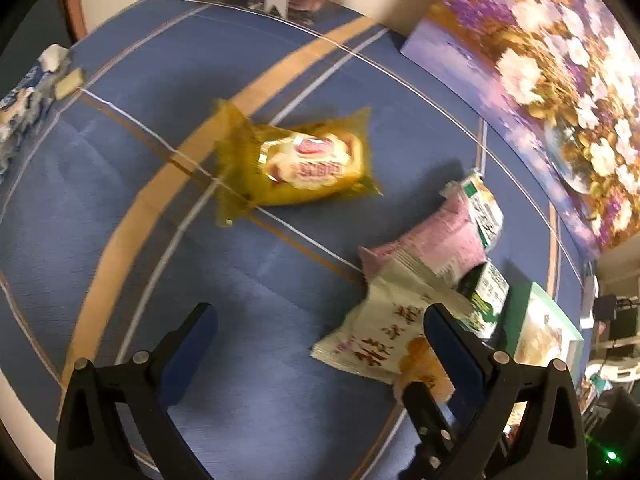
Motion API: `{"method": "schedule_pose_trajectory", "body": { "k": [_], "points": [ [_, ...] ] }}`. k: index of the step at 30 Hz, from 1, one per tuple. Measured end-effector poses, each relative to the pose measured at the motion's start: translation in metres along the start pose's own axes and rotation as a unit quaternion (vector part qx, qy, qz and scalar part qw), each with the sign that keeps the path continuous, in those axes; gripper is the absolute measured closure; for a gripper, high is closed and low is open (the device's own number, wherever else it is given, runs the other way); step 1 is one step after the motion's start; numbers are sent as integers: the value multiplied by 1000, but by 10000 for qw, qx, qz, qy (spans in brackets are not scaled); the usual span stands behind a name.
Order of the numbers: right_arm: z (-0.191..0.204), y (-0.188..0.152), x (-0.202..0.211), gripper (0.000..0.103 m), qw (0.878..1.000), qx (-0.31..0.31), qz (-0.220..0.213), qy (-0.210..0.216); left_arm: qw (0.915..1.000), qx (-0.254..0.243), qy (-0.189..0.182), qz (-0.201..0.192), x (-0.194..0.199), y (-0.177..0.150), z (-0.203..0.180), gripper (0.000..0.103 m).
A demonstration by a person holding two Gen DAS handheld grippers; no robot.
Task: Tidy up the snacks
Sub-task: 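Grasp the white biscuit pack with the left gripper while the right grasps the cream pudding cup, then carry both items over the tray and open the left gripper to drop the biscuit pack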
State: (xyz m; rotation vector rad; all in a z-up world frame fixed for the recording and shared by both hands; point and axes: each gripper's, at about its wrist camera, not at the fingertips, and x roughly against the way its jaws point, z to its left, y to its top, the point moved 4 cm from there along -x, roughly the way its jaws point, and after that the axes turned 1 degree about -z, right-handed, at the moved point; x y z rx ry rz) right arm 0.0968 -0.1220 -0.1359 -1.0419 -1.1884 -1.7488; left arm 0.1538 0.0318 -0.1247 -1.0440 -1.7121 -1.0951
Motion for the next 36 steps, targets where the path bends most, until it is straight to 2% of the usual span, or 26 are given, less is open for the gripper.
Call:
{"method": "schedule_pose_trajectory", "body": {
  "k": [7,12,13,16,20,26,36],
  "points": [
    [-9,-1,1,38,9999,-79,4,83,9989,-283,-320,198,-9,-7,-21,1],
    [-15,-1,3,38,9998,-136,-14,168,9979,-453,-343,326,-21,-10,-35,1],
    [-15,1,2,38,9998,-133,-24,176,9977,-453,-359,352,-25,-10,-38,4],
    [-17,3,3,40,9997,-139,-46,200,9975,-430,-383,418,-31,-10,-40,26],
    [-19,4,6,44,9996,-157,-78,225,9975,-335,-434,457,-40,-7,-41,43],
    [-16,3,5,59,9994,-165,-125,269,9978,-285,-360,472,-40,-8,-37,45],
    [-14,3,3,58,9994,-99,-167,288,9981,-338,-172,491,-42,-10,-36,45]
  ]
}}
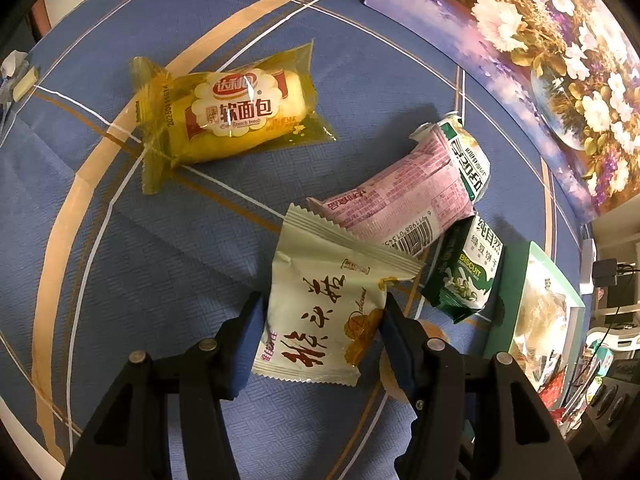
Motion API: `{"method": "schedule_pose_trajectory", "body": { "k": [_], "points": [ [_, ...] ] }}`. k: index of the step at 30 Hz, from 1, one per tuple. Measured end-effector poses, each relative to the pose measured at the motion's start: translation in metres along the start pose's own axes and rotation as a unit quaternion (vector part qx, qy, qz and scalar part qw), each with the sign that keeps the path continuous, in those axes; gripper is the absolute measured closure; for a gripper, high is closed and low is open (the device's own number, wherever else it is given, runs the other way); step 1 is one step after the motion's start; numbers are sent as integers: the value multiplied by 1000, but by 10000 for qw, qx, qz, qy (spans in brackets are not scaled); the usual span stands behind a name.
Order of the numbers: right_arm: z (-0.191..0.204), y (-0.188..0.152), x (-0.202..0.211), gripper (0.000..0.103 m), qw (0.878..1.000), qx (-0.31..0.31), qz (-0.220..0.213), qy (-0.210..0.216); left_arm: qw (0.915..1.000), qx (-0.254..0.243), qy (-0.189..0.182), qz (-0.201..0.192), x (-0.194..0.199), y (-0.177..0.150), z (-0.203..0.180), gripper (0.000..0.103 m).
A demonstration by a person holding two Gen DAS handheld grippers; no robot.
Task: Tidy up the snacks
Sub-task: 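Carry both items over the tray and open the left gripper to drop the biscuit pack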
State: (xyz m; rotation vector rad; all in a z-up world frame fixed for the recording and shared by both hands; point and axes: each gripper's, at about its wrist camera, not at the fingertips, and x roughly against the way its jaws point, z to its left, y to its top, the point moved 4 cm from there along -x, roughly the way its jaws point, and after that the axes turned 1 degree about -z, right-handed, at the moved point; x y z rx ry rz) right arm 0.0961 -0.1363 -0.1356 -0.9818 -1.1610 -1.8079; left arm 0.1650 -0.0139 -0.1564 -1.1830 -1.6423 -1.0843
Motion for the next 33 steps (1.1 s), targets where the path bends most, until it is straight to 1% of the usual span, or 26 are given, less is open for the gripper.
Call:
{"method": "schedule_pose_trajectory", "body": {
  "k": [3,5,13,24,25,33],
  "points": [
    [3,1,-1,58,10000,67,-20,-39,10000,-14,52,-3,-2,-1,-3,45],
    [5,1,-2,63,9999,113,-33,-56,10000,-2,87,-4,-3,-1,-3,45],
    [9,5,1,64,9999,103,-78,-10,9999,36,157,-42,5,-3,1,47],
    [-1,19,40,64,9990,-10,-428,112,9995,23,81,-305,34,-5,-1,47],
    [-1,20,45,64,9988,-13,-472,120,9993,-6,-7,-366,37,-5,-3,47],
    [-12,28,74,64,9970,-64,-767,108,9984,-84,-112,-540,56,-12,-20,47]
  ]
}}
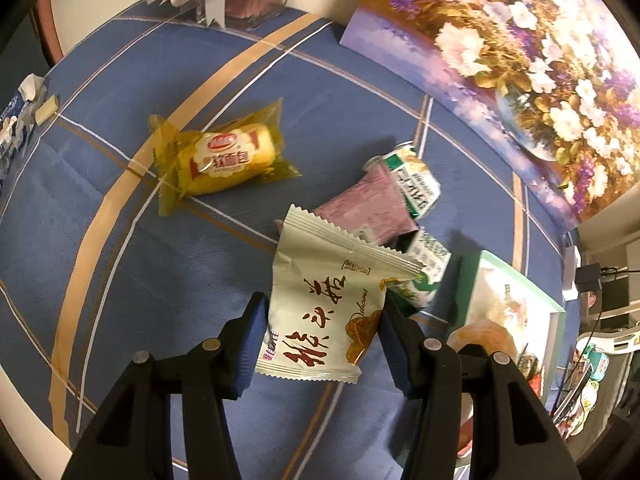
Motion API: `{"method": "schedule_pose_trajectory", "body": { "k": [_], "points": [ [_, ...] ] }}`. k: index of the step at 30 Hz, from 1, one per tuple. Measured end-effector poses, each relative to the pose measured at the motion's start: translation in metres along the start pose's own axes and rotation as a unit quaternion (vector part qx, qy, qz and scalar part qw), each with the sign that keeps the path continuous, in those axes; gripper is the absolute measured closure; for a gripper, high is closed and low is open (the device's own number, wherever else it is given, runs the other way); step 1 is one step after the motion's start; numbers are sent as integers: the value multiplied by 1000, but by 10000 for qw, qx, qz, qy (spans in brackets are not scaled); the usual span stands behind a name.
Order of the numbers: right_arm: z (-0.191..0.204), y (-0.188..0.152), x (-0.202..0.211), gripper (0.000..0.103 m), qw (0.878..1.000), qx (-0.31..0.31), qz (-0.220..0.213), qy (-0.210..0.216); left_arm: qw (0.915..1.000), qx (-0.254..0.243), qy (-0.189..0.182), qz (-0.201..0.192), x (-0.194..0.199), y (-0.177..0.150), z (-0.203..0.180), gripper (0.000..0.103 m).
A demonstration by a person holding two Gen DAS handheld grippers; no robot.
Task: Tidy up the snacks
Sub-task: 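Carry both items over the tray and open the left gripper to drop the biscuit pack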
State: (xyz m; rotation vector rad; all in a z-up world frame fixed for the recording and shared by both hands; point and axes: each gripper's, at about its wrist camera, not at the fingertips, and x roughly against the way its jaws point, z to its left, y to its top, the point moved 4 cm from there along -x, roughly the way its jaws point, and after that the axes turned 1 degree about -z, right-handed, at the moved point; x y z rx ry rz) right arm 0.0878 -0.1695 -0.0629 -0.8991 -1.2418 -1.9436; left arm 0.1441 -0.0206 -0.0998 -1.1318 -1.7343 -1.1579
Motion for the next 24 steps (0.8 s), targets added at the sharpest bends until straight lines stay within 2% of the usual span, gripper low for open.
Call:
{"method": "schedule_pose_trajectory", "body": {
  "k": [9,20,24],
  "points": [
    [-41,15,36,63,9989,-245,-322,-248,9985,-400,-184,-311,28,-13,-46,47],
    [-148,21,72,63,9873,-1108,-665,-920,9897,-1346,-379,-307,29,-50,-136,47],
    [-182,21,84,63,9818,-1329,-721,-1148,9865,-1565,-389,-268,25,-62,-158,47]
  ]
}}
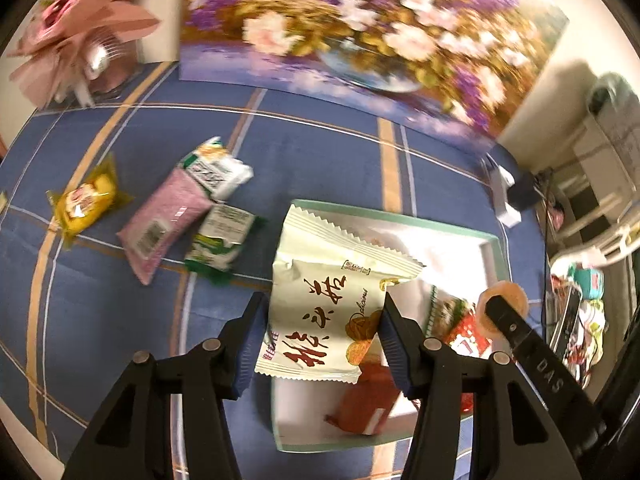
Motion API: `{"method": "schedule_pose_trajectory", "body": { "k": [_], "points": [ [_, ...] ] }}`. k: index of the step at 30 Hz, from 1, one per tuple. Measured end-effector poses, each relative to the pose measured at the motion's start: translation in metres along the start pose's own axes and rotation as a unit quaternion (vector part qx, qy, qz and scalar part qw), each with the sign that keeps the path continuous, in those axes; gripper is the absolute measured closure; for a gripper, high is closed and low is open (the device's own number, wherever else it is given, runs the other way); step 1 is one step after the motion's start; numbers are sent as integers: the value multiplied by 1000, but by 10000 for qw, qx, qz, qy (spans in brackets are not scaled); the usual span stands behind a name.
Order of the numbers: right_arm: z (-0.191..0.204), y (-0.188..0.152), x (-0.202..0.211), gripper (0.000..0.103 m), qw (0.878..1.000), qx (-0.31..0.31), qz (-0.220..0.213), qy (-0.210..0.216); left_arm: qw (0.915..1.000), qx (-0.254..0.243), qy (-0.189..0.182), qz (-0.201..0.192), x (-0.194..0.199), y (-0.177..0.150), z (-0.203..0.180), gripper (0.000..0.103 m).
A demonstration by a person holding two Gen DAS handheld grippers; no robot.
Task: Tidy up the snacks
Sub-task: 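Carry both items over the tray and open the left gripper to drop the biscuit pack, then lower the pudding cup into the tray and open the right gripper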
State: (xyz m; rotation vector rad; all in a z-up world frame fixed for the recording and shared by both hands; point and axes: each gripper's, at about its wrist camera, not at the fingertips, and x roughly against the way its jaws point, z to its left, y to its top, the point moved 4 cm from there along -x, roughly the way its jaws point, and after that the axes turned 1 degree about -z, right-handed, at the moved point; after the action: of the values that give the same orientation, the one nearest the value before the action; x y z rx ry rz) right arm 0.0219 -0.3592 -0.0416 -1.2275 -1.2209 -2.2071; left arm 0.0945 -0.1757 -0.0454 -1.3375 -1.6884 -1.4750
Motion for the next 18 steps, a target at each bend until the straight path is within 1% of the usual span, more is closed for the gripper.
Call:
{"method": "schedule_pose_trajectory", "body": {
  "k": [3,9,13,18],
  "points": [
    [-23,5,3,63,9997,-78,-61,-239,9999,-145,-2,49,-4,-5,-15,47],
    [-59,12,4,63,9987,-368,-87,-331,9992,-391,5,83,-13,-12,-37,47],
    [-69,15,-1,63,9984,-486,-71,-287,9983,-581,-12,67,-20,-14,-49,47],
    [-69,15,-8,63,9983,-482,-15,-329,9968,-801,-5,53,-33,-17,-65,47]
  ]
}}
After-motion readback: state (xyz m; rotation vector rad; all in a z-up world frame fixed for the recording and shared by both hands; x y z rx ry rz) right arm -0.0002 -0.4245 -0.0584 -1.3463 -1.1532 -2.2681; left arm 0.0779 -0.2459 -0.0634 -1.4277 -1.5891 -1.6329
